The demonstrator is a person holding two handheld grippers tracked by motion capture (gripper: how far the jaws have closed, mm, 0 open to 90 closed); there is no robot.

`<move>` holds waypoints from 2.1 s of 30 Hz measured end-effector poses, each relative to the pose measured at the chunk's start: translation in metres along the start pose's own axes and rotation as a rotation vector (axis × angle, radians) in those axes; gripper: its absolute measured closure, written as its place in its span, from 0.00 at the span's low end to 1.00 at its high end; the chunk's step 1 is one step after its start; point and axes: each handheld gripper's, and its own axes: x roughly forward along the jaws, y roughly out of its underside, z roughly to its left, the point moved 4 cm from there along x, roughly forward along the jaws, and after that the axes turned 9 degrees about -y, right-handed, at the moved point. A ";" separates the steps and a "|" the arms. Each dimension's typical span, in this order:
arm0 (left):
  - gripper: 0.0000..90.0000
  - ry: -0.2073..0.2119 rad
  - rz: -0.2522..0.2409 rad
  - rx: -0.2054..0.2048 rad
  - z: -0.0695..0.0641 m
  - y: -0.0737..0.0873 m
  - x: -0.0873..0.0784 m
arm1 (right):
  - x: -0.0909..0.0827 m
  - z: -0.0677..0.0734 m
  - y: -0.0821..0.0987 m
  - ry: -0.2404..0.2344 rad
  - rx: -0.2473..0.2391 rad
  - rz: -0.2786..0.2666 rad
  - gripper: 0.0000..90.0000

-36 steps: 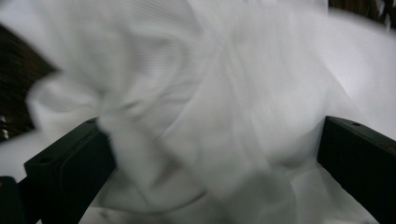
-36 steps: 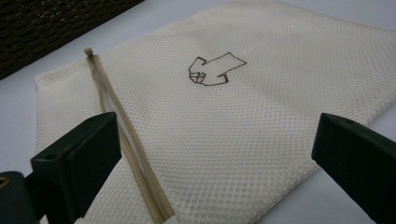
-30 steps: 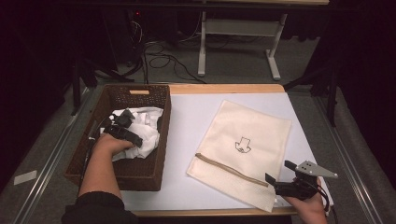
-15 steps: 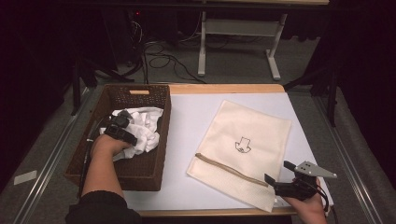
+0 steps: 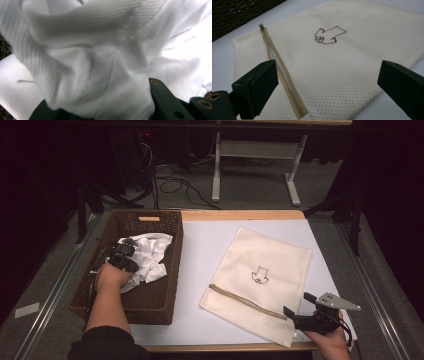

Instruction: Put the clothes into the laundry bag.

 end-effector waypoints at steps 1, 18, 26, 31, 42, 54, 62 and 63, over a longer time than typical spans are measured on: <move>0.84 -0.005 -0.003 0.008 0.000 0.000 -0.001 | 0.000 0.000 0.000 0.000 0.007 -0.003 0.04; 0.85 -0.072 -0.390 0.009 -0.022 0.012 -0.083 | -0.003 0.004 -0.004 -0.008 -0.006 -0.017 0.05; 0.84 -0.049 -0.512 0.011 -0.035 0.022 -0.087 | -0.002 0.005 -0.003 -0.007 -0.006 -0.012 0.05; 0.84 -0.049 -0.595 -0.011 -0.034 0.027 -0.092 | -0.001 0.004 -0.002 -0.007 -0.006 -0.011 0.05; 0.84 -0.061 -0.713 -0.044 -0.031 0.032 -0.103 | 0.002 0.005 -0.001 -0.009 -0.006 -0.003 0.05; 0.84 -0.066 -0.859 -0.124 -0.024 0.040 -0.117 | 0.003 0.006 0.000 -0.010 -0.007 0.002 0.05; 0.84 -0.065 -0.977 -0.191 -0.017 0.049 -0.127 | 0.003 0.006 0.000 -0.011 -0.006 0.002 0.05; 0.84 -0.065 -0.982 -0.195 -0.017 0.050 -0.127 | 0.004 0.006 0.000 -0.011 -0.006 0.002 0.05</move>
